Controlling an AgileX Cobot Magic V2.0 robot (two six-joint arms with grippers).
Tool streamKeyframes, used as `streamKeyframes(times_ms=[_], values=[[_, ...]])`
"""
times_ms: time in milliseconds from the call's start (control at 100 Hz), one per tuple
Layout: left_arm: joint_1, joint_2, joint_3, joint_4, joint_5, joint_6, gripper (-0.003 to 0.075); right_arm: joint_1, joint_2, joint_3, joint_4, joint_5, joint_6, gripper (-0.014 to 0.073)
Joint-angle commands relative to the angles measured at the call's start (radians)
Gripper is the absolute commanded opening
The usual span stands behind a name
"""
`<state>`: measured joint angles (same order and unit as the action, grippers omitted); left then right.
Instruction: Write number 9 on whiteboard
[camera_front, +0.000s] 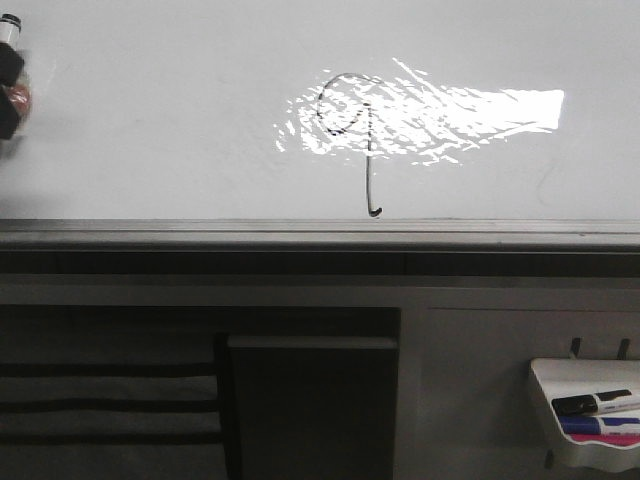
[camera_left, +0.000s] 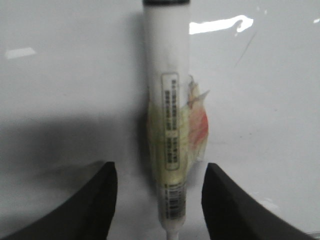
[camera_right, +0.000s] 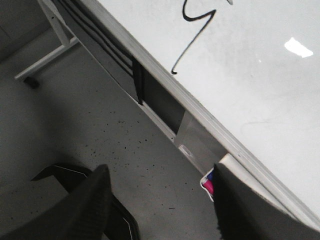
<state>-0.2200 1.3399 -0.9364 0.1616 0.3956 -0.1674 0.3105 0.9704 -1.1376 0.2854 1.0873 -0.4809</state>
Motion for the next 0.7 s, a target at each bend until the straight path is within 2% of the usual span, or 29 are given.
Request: streamKeyframes(times_ms=[0,120,190,460,550,630,690], values=[[0.002,-0.105,-0.088,-0.006,0.068,-0.007,0.0364,-0.005,-0.043,-0.023,-0.075,-0.042,0.140,0.0385],[0.002,-0.232,-0.105,-0.012,0.158,0.001,0.0364,-0.005,-0.095,-0.018,-0.239,-0.046,0.421,0.0385],[0.002,-0.310,-0.089,-0.047,0.195,0.005,0.0364,-0.005,-0.137,0.009,-0.280,-0.076,0.501,0.0385],[0.002,-0.600,0.137,-0.198,0.173,0.237,0.0364,-0.005,-0.320,0.293,-0.280,-0.336,0.527,0.0385],[0.002,-0.676,0.226,-0.228,0.142,0.264,0.0363,-0.005,-0.366,0.378,-0.280,-0.404,0.528,0.0378],[0.002,-0.727,0.307,-0.242,0.088,0.264,0.0360,-0.005,-0.394,0.429,-0.285,-0.438,0.528,0.0304],[0.002,-0.755,0.354,-0.246,0.046,0.264,0.0318,-0.005,-0.405,0.456,-0.285,-0.458,0.528,0.0220]])
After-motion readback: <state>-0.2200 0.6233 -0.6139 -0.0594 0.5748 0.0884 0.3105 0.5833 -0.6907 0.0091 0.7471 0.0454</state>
